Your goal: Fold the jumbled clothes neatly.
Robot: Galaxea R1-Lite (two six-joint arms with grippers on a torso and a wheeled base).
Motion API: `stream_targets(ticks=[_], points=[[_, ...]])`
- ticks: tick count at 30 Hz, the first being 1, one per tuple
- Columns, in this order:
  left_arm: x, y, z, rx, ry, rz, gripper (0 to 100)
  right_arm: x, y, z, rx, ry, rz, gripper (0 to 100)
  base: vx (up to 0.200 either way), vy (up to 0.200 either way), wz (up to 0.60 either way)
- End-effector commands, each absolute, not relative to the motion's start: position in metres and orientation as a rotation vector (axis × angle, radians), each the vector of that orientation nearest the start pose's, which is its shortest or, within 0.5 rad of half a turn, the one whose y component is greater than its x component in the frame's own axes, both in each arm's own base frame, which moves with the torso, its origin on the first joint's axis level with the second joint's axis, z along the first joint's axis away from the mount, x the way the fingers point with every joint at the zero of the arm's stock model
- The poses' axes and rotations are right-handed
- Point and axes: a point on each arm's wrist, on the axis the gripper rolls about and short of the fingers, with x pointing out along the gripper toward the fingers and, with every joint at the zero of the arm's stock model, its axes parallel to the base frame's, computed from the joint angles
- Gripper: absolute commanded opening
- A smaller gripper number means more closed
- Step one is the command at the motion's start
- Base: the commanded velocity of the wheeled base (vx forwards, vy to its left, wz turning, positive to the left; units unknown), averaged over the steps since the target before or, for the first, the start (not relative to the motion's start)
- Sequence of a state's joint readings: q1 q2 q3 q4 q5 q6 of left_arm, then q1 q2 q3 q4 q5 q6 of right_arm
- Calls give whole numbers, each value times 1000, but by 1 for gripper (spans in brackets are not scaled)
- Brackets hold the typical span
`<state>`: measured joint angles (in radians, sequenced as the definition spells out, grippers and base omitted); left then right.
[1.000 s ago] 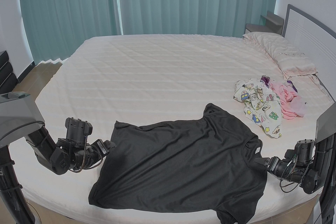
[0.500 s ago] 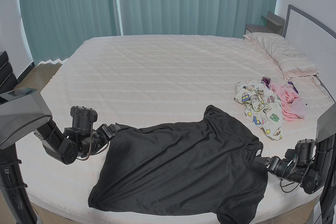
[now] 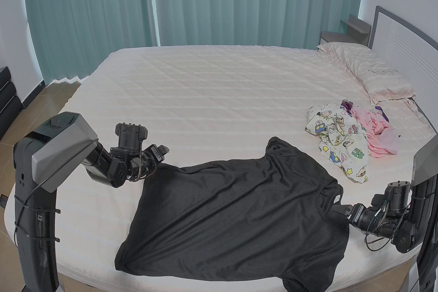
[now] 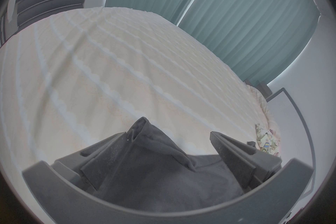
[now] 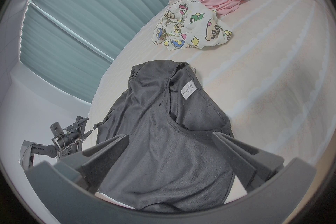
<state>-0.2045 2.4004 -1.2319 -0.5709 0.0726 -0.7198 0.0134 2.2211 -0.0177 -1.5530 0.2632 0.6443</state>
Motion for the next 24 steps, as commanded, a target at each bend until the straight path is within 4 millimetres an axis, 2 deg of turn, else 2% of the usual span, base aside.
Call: stream_targets(ticks=[1, 11, 12, 24], points=[[455, -89, -22, -585, 654, 116, 100, 219, 9, -8, 698, 712, 51, 100, 0, 0, 0], [469, -69, -34, -477, 652, 146, 100, 220, 9, -9, 700, 713, 52, 100, 0, 0, 0], [470, -70, -32, -479, 648, 145, 0, 220, 9, -9, 700, 712, 50, 100, 0, 0, 0], [471, -62, -17, -479, 606, 179, 0, 220, 9, -10, 701, 716, 47, 100, 0, 0, 0]])
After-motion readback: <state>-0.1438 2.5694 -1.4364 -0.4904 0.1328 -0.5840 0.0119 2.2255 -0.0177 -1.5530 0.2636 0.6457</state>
